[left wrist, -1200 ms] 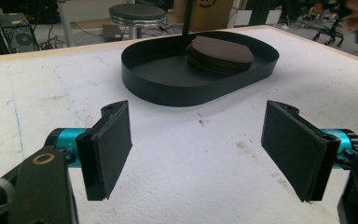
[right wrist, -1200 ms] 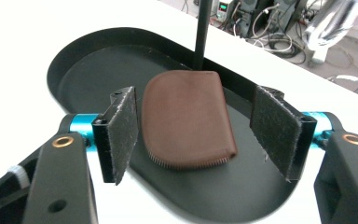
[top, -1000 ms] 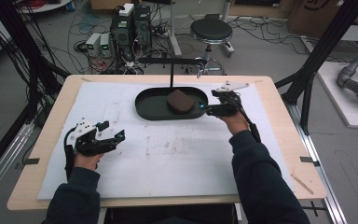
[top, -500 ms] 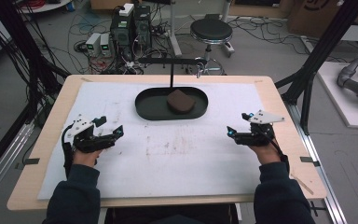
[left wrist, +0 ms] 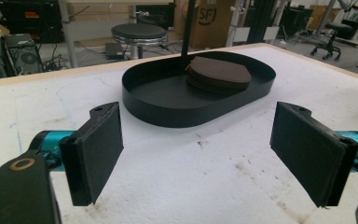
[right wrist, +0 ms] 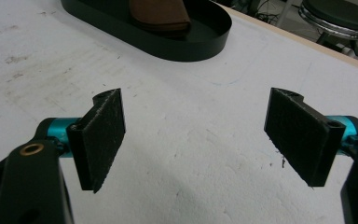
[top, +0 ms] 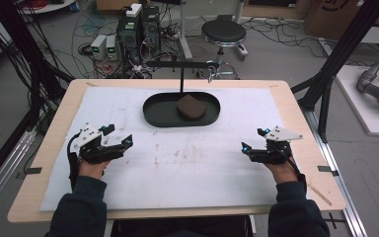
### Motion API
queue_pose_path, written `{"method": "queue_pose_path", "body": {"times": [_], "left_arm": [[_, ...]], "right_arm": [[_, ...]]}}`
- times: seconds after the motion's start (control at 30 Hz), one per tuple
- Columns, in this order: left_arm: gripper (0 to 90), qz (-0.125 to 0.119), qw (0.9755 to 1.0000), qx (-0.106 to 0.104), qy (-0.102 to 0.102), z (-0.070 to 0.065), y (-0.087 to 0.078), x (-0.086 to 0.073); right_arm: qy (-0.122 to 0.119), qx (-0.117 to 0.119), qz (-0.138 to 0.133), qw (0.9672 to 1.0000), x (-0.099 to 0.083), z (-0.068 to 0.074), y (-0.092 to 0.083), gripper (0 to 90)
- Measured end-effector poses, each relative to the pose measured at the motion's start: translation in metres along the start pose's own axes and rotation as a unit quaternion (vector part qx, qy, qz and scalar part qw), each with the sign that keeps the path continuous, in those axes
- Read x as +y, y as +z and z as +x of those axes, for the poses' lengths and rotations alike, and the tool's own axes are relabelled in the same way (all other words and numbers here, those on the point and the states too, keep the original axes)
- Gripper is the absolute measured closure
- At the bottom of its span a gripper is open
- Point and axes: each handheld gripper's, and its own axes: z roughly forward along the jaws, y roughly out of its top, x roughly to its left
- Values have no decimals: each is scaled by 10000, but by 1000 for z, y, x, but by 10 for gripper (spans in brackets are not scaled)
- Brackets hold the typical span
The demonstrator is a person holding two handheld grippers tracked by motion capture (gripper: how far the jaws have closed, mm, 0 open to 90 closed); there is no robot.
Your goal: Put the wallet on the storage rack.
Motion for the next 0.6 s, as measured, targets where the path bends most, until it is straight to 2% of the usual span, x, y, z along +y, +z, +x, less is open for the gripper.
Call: {"method": "queue_pose_path", "body": {"times": [0.13, 0.6], "left_arm": [[169, 40, 10000, -36, 1, 0, -1, -1], [169, 35, 10000, 29, -33, 2, -1, -2]], "right_arm": [[39, -88, -28, 9999, 0, 0, -2, 207], [33, -85, -1, 10000, -2, -2, 3, 207]]}}
